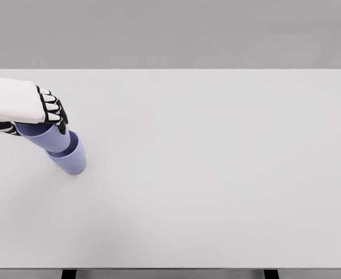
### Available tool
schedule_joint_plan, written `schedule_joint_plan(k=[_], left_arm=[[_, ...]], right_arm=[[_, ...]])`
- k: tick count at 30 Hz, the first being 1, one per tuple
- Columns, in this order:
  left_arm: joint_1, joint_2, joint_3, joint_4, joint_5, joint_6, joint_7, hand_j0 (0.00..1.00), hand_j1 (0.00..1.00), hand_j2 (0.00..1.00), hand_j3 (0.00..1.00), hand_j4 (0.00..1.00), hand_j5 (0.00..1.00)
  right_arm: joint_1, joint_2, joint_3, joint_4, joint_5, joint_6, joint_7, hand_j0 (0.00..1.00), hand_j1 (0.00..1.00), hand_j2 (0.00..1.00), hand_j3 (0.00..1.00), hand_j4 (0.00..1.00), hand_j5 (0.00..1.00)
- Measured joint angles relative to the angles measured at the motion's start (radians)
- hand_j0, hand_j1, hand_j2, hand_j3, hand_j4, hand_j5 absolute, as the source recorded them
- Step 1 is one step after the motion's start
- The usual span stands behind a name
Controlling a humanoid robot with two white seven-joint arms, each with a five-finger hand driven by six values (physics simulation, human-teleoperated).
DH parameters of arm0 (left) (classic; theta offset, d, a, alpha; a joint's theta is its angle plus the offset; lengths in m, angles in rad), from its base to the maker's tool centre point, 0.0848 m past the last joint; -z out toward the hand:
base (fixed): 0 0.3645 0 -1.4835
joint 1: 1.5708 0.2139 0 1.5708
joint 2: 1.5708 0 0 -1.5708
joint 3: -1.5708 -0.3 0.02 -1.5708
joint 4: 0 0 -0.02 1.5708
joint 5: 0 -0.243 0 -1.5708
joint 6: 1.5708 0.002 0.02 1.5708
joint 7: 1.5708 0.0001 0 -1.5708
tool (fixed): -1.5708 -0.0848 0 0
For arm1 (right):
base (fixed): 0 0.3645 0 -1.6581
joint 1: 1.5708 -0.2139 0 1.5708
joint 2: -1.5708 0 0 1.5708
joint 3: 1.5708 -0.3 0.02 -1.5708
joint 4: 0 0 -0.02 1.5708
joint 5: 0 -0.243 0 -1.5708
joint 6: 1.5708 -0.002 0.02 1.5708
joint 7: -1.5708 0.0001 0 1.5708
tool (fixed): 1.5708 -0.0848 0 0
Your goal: Place the right cup on the left cup with left arm
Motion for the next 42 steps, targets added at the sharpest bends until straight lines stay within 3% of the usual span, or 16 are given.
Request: schedule_joint_plan(k=[33, 38, 42], left_arm=[[0.003, -0.025, -0.004, 0.012, 0.000, 0.000, 0.000, 0.58, 0.58, 0.58, 0.58, 0.58, 0.58], [0.003, -0.025, -0.004, 0.013, 0.000, 0.000, 0.001, 0.61, 0.61, 0.61, 0.61, 0.61, 0.61], [0.003, -0.025, -0.004, 0.013, -0.001, 0.001, 0.001, 0.69, 0.69, 0.69, 0.69, 0.69, 0.69]], right_arm=[[0.000, 0.000, 0.000, 0.000, 0.000, 0.000, 0.000, 1.00, 1.00, 1.00, 1.00, 1.00, 1.00], [0.000, 0.000, 0.000, 0.000, 0.000, 0.000, 0.000, 1.00, 1.00, 1.00, 1.00, 1.00, 1.00], [0.000, 0.000, 0.000, 0.000, 0.000, 0.000, 0.000, 1.00, 1.00, 1.00, 1.00, 1.00, 1.00]])
